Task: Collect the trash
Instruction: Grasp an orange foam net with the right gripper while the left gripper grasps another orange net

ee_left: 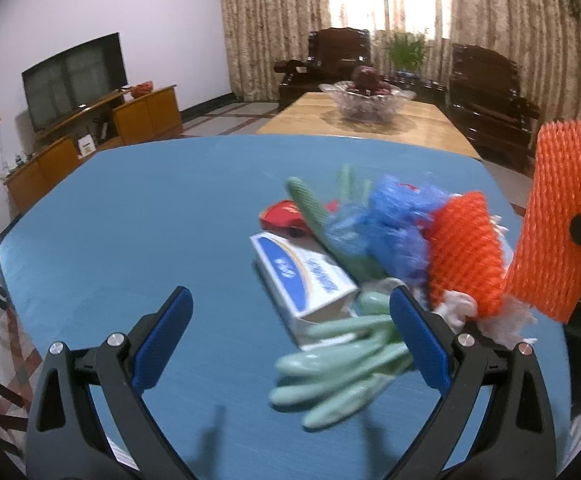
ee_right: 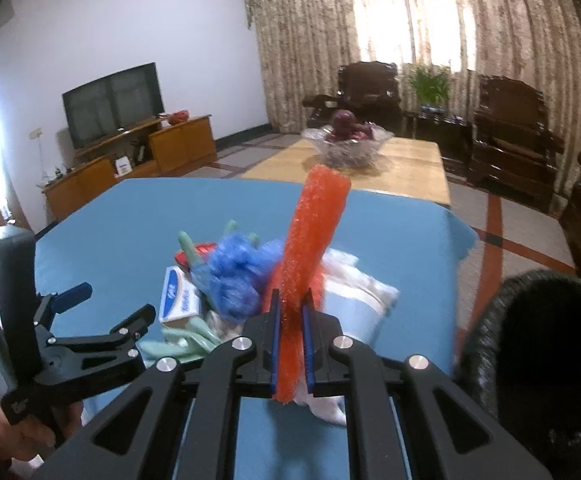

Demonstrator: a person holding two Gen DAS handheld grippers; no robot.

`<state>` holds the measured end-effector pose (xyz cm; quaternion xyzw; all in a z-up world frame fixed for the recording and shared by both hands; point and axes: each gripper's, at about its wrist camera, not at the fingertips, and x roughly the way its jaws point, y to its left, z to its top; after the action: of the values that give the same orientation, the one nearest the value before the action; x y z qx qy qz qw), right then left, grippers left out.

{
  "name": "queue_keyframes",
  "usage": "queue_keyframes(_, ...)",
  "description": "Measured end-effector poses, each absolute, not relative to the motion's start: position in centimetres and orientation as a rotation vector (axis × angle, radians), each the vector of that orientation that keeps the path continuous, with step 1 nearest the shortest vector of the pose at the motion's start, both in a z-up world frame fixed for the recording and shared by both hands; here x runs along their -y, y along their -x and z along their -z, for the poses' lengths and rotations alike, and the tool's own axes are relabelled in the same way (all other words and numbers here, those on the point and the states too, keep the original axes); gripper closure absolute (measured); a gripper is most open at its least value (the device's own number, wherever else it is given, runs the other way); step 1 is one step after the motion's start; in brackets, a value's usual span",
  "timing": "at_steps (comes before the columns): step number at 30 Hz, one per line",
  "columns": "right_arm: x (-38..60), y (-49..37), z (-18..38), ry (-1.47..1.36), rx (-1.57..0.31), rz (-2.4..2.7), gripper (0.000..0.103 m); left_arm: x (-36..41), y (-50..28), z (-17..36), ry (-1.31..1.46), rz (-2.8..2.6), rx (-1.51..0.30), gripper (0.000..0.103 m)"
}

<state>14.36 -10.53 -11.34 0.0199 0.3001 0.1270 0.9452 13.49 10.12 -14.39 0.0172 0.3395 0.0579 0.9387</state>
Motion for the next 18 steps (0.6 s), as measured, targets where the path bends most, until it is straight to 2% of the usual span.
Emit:
queue_keyframes(11,15.4,-14.3,11.7,-0.066,-0.625,-0.14,0.094,-4.6,-15.6,14.0,-0.02,-0.004,-0.682,0.008)
queue_keyframes(14,16.8,-14.5,11.7,-0.055,-0.618,-0.105,0.093,-2.5,-16.3,13.7,-0.02,0.031,-0.674,0.019)
queue_keyframes(18,18.2,-14.8,12.2,-0.069,-0.625,-0.072,0.093,0.1,-17.7,14.1,-0.02,0.065,-0.696,0.024)
